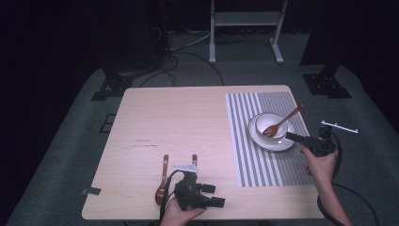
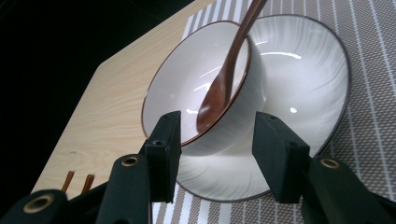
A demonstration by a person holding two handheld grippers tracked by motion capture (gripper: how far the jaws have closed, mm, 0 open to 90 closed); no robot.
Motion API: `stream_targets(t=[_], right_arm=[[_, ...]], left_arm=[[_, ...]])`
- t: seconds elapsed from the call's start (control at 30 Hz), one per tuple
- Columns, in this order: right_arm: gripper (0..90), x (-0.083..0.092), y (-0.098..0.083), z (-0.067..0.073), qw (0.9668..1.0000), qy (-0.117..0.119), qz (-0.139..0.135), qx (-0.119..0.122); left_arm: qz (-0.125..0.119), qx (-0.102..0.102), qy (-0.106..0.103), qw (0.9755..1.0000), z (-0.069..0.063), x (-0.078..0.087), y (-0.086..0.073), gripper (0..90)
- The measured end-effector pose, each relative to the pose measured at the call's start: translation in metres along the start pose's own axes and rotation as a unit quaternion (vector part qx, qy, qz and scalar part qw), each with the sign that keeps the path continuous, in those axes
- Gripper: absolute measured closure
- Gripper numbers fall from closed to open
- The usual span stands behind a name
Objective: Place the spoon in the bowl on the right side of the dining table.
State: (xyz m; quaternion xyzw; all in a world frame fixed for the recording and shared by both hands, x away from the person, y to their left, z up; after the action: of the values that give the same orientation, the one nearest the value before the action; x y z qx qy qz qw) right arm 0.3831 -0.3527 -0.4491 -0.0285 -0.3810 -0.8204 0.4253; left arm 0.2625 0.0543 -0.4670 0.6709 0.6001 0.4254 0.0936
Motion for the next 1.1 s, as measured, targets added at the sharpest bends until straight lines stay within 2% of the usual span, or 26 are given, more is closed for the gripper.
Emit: stream_targets(t=[0.33, 0.73, 0.9, 1.1], right_arm=[[49.6, 0.000, -0.016, 0.010, 0.9997, 0.012, 0.020, 0.012], [48.7, 0.000, -0.033, 0.014, 0.9990, 0.023, 0.038, 0.009], [47.8, -0.003, -0.042, 0.016, 0.9984, 0.024, 0.048, 0.015], [47.3, -0.004, -0.047, 0.017, 0.9982, 0.029, 0.050, 0.015]], left_arm=[[0.000, -0.001, 0.002, 1.0000, 0.000, 0.000, 0.000, 8.4], [-0.001, 0.002, 0.002, 1.0000, 0.001, 0.001, 0.000, 8.4], [-0.002, 0.000, 0.002, 1.0000, 0.001, 0.001, 0.000, 8.4], [-0.003, 0.002, 0.001, 1.0000, 0.001, 0.001, 0.000, 8.4]])
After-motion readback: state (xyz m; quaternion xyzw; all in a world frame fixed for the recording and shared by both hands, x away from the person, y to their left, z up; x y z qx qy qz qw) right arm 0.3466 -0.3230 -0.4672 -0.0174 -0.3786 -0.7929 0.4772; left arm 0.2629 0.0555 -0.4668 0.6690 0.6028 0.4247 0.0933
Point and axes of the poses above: each handheld gripper's, and its own axes: x roughly backward along the jaws, y roughly out of its top, z roughly to its left, the point moved 3 cm from there along -x, roughly forward along the jaws, and after that the axes turned 8 degrees about y, right-handed, at the moved point
